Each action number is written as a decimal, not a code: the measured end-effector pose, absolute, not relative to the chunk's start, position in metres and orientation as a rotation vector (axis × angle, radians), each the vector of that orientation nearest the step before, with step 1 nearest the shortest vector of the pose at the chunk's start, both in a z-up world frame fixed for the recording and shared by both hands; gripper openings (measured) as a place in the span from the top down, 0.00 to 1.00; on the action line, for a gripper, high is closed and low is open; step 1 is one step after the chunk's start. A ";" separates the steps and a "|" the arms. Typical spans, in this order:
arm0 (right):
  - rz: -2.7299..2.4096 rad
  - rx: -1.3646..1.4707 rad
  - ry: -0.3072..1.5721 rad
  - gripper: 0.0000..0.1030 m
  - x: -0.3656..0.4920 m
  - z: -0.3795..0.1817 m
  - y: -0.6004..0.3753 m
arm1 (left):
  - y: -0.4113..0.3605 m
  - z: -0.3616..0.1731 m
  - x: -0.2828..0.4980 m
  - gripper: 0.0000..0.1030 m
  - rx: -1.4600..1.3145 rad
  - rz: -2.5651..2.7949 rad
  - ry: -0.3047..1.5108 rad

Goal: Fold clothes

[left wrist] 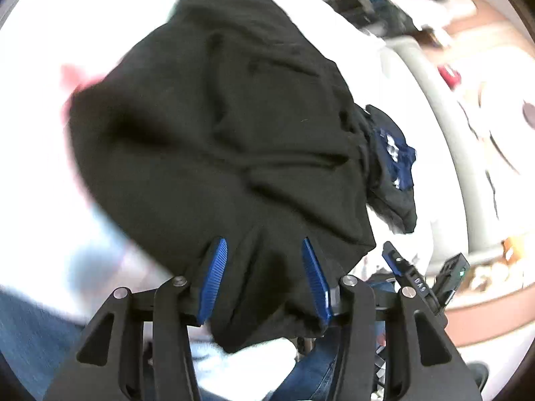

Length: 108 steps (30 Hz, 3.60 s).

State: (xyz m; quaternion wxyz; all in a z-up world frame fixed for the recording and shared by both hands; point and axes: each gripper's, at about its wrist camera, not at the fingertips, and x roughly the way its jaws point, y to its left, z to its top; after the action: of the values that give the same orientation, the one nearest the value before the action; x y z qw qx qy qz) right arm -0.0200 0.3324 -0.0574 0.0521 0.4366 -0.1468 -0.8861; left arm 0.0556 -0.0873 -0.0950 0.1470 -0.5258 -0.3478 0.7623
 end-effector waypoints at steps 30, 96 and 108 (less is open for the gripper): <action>-2.150 1.481 -0.810 0.52 -0.053 -0.117 0.287 | -0.049 -0.145 0.037 0.56 -1.509 2.163 -1.141; -2.479 1.416 -0.542 0.25 -0.212 -0.093 0.334 | -0.189 -0.051 -0.147 0.40 -1.230 2.188 -0.983; -2.272 1.357 -0.592 0.06 -0.208 -0.109 0.333 | -0.152 -0.131 -0.084 0.19 -1.452 2.325 -0.728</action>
State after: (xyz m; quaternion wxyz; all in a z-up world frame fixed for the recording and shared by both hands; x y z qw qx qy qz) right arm -0.2079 0.3328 -0.1088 0.2133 0.4890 -0.2134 -0.8184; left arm -0.0841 -0.1517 -0.1311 0.1521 -0.5061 -0.2536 0.8102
